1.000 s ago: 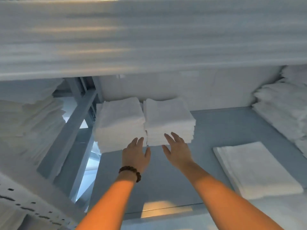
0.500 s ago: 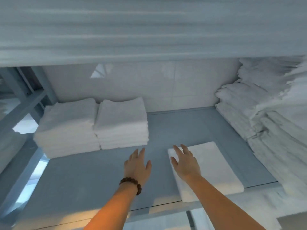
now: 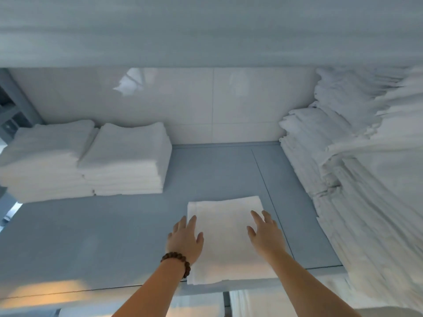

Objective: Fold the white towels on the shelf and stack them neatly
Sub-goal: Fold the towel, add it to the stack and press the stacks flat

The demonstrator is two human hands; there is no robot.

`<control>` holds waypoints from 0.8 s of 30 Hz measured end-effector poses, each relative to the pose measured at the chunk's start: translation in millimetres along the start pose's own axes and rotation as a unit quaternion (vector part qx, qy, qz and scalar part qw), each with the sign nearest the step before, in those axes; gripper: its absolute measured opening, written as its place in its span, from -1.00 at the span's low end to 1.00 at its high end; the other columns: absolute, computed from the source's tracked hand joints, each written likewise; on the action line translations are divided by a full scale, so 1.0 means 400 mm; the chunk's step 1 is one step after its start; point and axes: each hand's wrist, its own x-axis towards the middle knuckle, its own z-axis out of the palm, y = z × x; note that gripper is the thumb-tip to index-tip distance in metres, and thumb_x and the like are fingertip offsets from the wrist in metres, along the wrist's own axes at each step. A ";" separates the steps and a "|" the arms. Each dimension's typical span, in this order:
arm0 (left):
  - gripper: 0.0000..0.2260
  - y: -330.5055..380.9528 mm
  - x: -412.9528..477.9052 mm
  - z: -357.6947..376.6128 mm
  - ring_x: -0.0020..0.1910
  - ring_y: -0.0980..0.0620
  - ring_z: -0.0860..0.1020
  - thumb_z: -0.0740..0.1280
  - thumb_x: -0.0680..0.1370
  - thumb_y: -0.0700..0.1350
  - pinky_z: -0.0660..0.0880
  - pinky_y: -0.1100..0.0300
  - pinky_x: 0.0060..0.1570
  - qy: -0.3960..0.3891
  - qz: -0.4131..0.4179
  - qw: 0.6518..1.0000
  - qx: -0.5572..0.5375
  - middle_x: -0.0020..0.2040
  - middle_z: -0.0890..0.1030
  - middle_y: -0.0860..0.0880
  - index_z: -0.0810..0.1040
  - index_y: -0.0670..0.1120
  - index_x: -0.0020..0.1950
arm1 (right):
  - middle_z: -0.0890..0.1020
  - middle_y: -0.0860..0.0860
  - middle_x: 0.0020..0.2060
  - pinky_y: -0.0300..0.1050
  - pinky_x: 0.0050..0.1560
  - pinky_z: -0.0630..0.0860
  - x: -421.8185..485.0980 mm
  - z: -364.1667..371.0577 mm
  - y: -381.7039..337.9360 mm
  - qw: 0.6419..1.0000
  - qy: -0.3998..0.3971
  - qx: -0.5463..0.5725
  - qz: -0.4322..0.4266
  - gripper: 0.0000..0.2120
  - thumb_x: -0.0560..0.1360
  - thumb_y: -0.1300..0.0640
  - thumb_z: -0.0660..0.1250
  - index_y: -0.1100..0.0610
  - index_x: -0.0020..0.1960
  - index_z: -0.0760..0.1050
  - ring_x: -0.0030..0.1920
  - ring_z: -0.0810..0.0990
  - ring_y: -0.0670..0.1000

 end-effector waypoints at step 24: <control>-0.48 0.012 0.069 0.089 -0.24 0.07 0.49 0.33 0.48 -0.12 0.34 0.40 -0.40 -0.053 -0.112 0.958 -0.259 0.14 0.23 -0.04 0.27 0.13 0.40 | 0.29 0.11 0.19 -0.07 0.02 0.50 0.051 0.071 0.070 0.982 -0.084 0.141 0.093 -0.42 0.54 0.01 0.21 -0.11 0.49 0.06 -0.01 0.56 0.14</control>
